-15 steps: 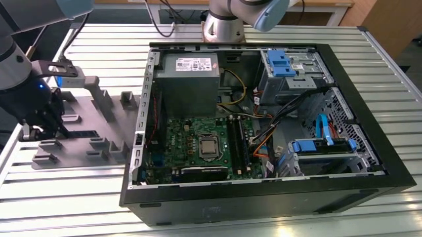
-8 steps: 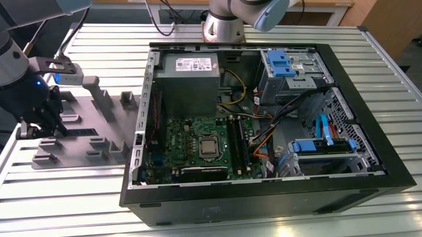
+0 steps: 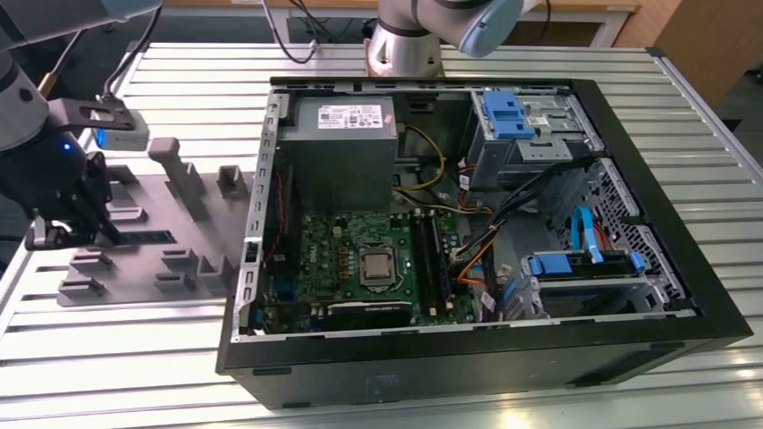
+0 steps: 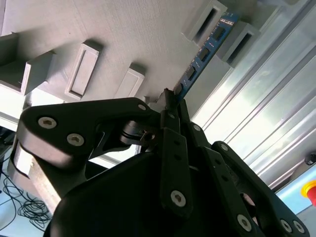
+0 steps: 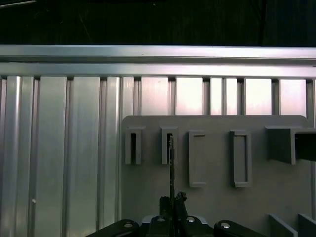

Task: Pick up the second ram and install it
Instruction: 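Pick up the second ram and move it above second insertion slot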

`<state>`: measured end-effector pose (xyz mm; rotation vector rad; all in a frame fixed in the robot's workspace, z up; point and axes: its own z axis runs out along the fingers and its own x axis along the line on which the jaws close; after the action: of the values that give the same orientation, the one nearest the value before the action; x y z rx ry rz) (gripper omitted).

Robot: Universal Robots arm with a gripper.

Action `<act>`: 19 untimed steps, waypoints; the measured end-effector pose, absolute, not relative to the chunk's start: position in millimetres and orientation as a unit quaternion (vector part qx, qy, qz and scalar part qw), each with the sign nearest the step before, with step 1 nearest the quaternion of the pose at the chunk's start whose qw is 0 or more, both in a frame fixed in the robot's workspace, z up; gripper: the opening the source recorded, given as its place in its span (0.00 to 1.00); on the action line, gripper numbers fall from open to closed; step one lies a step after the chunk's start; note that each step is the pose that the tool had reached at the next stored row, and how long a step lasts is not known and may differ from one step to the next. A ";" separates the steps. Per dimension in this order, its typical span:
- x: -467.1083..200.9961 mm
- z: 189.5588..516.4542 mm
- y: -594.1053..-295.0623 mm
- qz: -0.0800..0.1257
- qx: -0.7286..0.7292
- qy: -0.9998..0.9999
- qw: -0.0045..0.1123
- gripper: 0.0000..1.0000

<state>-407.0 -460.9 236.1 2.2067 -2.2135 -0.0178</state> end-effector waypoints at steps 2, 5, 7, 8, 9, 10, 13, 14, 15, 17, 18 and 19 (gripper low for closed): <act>-407.0 238.2 -460.8 -0.006 0.706 -0.708 0.008 0.14; -407.0 241.0 -460.8 -0.006 0.706 -0.708 0.007 0.14; -407.0 242.9 -460.8 -0.006 0.706 -0.708 0.007 0.14; -407.0 243.7 -460.9 -0.007 0.706 -0.708 0.007 0.14; -407.0 244.7 -460.8 -0.007 0.706 -0.708 0.007 0.14; -407.0 245.7 -460.8 -0.007 0.706 -0.708 0.007 0.14; -407.0 249.1 -460.9 -0.007 0.706 -0.708 0.007 0.14; -407.0 249.9 -460.9 -0.007 0.706 -0.708 0.007 0.14; -407.0 250.8 -460.9 -0.007 0.706 -0.708 0.007 0.14; -407.0 252.9 -460.9 -0.007 0.706 -0.708 0.007 0.14; -407.0 254.0 -460.8 -0.007 0.706 -0.708 0.007 0.14; -407.0 255.2 -460.8 -0.007 0.706 -0.708 0.007 0.14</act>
<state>-407.0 -460.8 255.2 2.2087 -2.2154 -0.0220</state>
